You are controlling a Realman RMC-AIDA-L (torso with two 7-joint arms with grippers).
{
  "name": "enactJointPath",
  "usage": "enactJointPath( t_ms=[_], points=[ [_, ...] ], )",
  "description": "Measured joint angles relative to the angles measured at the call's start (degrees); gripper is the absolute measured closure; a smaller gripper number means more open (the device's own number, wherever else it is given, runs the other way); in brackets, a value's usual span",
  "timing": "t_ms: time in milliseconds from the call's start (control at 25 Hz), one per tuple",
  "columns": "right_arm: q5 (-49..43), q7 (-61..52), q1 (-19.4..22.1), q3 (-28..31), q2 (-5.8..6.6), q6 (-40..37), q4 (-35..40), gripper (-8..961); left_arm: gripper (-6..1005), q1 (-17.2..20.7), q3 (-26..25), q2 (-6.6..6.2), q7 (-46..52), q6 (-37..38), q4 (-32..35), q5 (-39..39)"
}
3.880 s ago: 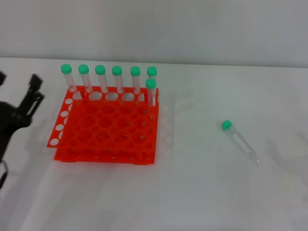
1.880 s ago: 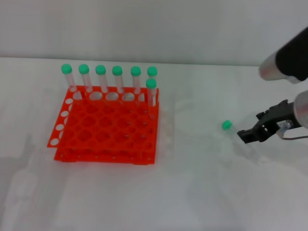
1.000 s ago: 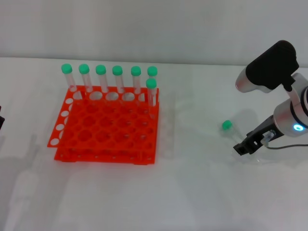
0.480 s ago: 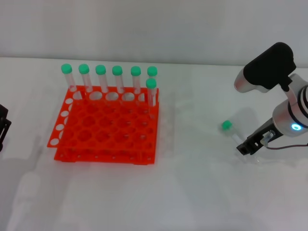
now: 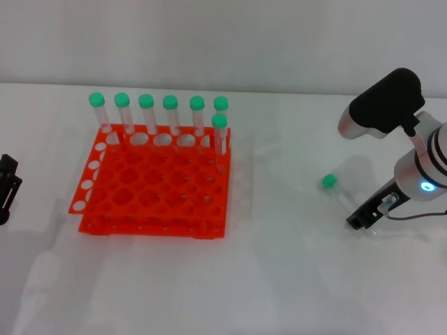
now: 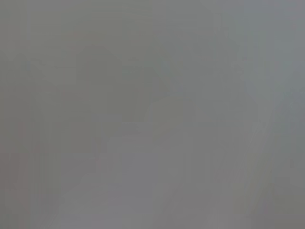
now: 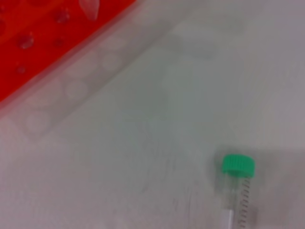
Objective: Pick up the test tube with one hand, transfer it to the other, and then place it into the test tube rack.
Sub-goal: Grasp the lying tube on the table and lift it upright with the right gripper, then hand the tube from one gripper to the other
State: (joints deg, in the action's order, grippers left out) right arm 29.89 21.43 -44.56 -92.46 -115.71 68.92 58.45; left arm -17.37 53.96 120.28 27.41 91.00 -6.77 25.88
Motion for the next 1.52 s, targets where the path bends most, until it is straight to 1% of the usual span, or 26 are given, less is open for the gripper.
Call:
enactJointPath(
  t_ms=[400, 520, 680, 880, 920, 1000, 1040, 1120, 1240, 1400, 1520],
  points=[
    [0.09, 0.19, -2.40, -0.50, -0.09, -0.22, -3.67, 664, 231, -0.56, 0.01, 0.04, 0.02, 0.08, -0.90, -0.01],
    [-0.01, 0.20, -1.71, -0.60, -0.11, -0.07, -1.98, 700, 234, -0.53, 0.00, 0.04, 0.17, 0.46, -0.90, 0.24],
    [0.08, 0.25, 1.43, -0.26, 0.12, 0.14, 5.24, 761, 238, -0.53, 0.00, -0.07, 1.78, 0.89, -0.61, 1.96],
    [0.37, 2.78, 6.65, 2.34, 0.19, 0.04, 14.85, 754, 243, -1.27, 0.00, -0.36, 3.95, 2.26, -0.11, 5.58],
    [0.63, 3.89, 8.24, 2.87, 0.11, -0.40, 16.98, 752, 244, -2.14, 0.00, -0.52, 6.30, 2.94, 1.02, 8.83],
    [2.21, 6.23, 10.93, 3.22, 0.07, -2.22, 19.92, 749, 246, -2.71, 0.00, -0.69, 9.77, 2.75, 3.25, 12.44],
    [3.30, 7.23, 12.03, 3.33, 0.10, -3.17, 20.89, 748, 247, -2.95, 0.00, -0.80, 11.87, 2.38, 4.44, 14.57],
    [8.33, 11.72, 15.17, 3.94, 0.26, -6.92, 23.11, 745, 249, -3.82, 0.02, -1.08, 18.64, 1.23, 8.48, 20.78],
    [17.11, 21.61, 19.78, 4.71, 0.38, -12.35, 24.58, 740, 252, -4.65, 0.00, -1.30, 26.85, 0.20, 13.28, 26.38],
    [29.89, 36.01, 24.68, 5.13, 0.40, -18.03, 23.89, 734, 256, -5.70, 0.00, -1.35, 35.73, -1.02, 18.23, 31.45],
    [40.99, 47.10, 26.99, 5.26, 0.52, -19.63, 21.24, 730, 259, -8.44, -0.01, -1.43, 41.01, -3.60, 19.65, 35.66]
  ],
)
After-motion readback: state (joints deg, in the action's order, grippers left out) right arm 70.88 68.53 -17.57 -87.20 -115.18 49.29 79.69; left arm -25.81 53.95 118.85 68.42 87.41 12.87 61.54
